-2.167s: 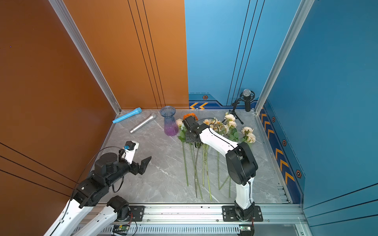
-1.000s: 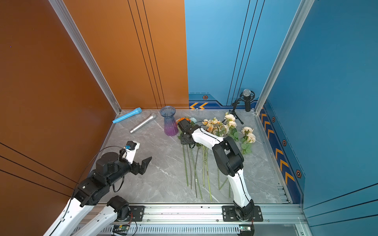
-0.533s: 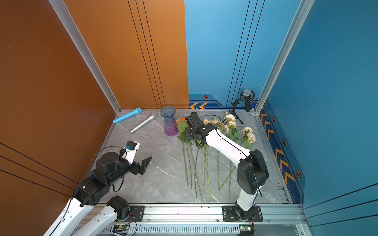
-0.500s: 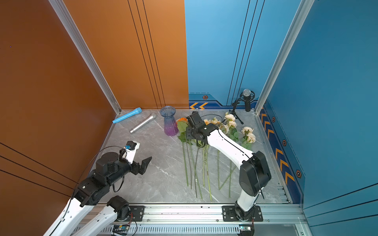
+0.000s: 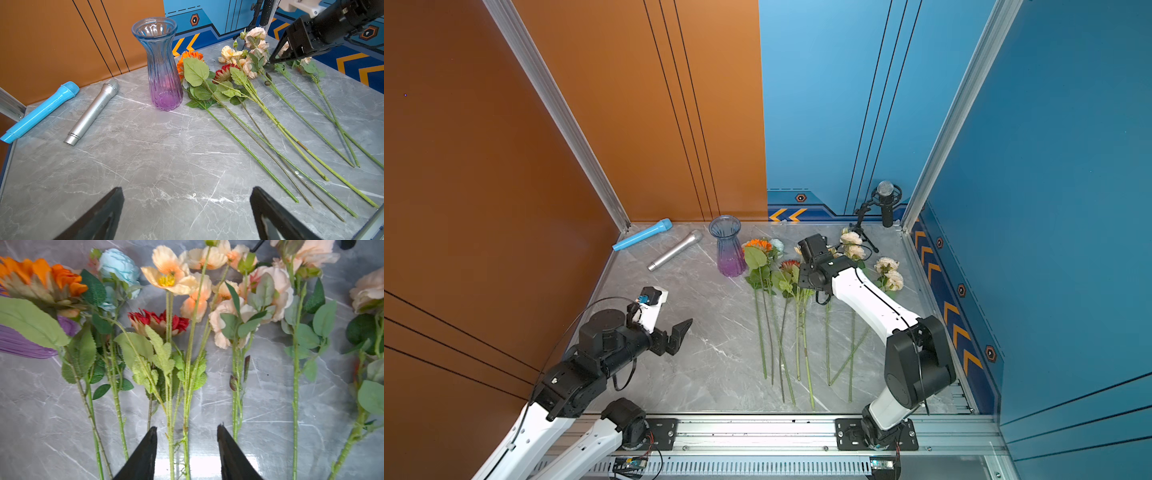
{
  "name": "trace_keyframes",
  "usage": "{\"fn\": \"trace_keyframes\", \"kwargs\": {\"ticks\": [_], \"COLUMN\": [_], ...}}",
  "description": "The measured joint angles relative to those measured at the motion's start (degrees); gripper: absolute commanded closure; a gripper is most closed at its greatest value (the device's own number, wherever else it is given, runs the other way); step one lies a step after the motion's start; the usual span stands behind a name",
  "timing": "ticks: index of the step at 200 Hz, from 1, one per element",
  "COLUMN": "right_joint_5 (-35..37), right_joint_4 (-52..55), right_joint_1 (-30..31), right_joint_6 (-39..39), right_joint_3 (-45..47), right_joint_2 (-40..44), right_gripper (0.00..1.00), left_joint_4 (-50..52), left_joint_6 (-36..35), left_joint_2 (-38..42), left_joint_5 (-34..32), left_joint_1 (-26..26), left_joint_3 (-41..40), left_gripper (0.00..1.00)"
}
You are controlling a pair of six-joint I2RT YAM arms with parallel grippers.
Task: Place the pink flowers into the vase
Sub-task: Pick up the flower at the center of the board.
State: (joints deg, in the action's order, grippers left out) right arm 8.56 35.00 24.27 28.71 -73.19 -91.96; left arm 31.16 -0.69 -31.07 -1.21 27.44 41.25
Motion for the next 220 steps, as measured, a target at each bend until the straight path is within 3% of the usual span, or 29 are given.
{"fn": "trace_keyframes", "kwargs": {"ticks": [163, 220], "right_joint_5": [-1.5, -1.2], "right_joint_4": [-1.2, -1.7], "right_joint_1": [-0.2, -0.2], "right_joint_6": [-0.6, -0.6], "right_joint_3": [0.5, -0.4], "right_joint_2": [-13.4, -15.0], "right_gripper": [0.65, 0.66], "left_joint_4": [0.0, 0.0], "left_joint_6": [0.0, 0.0], "left_joint_2": [0.0, 0.0], "left_joint_5": [0.0, 0.0], "left_joint_1": [0.0, 0.0], "left_joint_3": [0.0, 0.0], "left_gripper": [0.02, 0.02]}}
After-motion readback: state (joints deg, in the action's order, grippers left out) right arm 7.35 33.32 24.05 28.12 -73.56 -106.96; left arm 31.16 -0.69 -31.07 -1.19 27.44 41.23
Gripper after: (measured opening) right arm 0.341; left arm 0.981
